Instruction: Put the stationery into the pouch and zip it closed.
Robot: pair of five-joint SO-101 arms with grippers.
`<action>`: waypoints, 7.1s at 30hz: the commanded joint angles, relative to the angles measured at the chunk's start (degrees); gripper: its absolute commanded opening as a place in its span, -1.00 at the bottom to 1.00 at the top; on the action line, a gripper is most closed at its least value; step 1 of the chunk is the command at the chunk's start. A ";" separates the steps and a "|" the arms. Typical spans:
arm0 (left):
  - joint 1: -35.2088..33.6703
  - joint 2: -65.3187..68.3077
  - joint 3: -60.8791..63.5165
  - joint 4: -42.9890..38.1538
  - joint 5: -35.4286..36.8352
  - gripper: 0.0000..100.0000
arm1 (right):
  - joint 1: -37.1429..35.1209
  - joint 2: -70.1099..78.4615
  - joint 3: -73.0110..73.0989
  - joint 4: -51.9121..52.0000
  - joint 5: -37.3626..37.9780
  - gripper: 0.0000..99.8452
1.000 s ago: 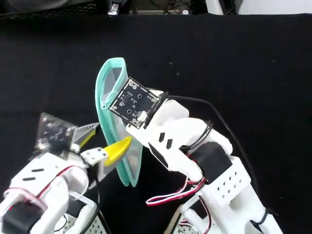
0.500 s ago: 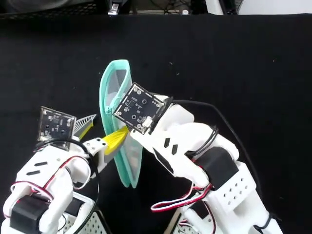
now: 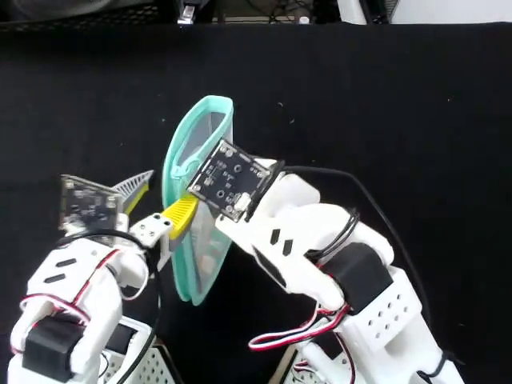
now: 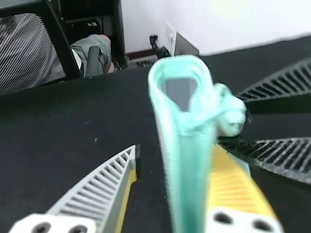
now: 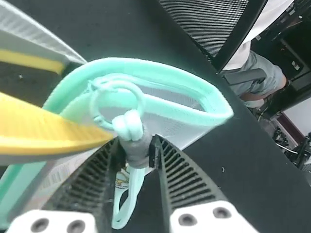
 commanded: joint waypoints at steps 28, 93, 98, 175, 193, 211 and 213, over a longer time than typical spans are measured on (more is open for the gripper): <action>0.66 -0.26 -10.86 13.10 -18.90 -0.94 | 14.24 -3.38 1.01 -0.62 7.47 -0.98; 19.30 -0.35 -5.05 29.80 -30.77 -0.94 | 20.92 8.48 -12.18 -0.53 -14.51 -0.63; 19.12 -0.35 -5.32 29.63 -30.77 -0.94 | 20.75 27.56 -38.64 18.73 -19.60 -0.63; 18.95 -0.35 -4.88 26.73 -30.42 -0.94 | -3.78 40.48 -52.79 37.98 -19.25 -0.51; 18.95 -0.35 -4.88 26.73 -30.51 -0.94 | -7.74 31.78 -35.56 38.07 -15.38 -0.51; 18.95 -0.35 -4.88 26.73 -30.42 -0.94 | -5.71 24.48 -35.82 37.98 -13.54 -0.98; 18.95 -0.35 -4.88 26.73 -30.42 -0.94 | -3.34 22.11 -38.55 37.98 -13.45 -0.98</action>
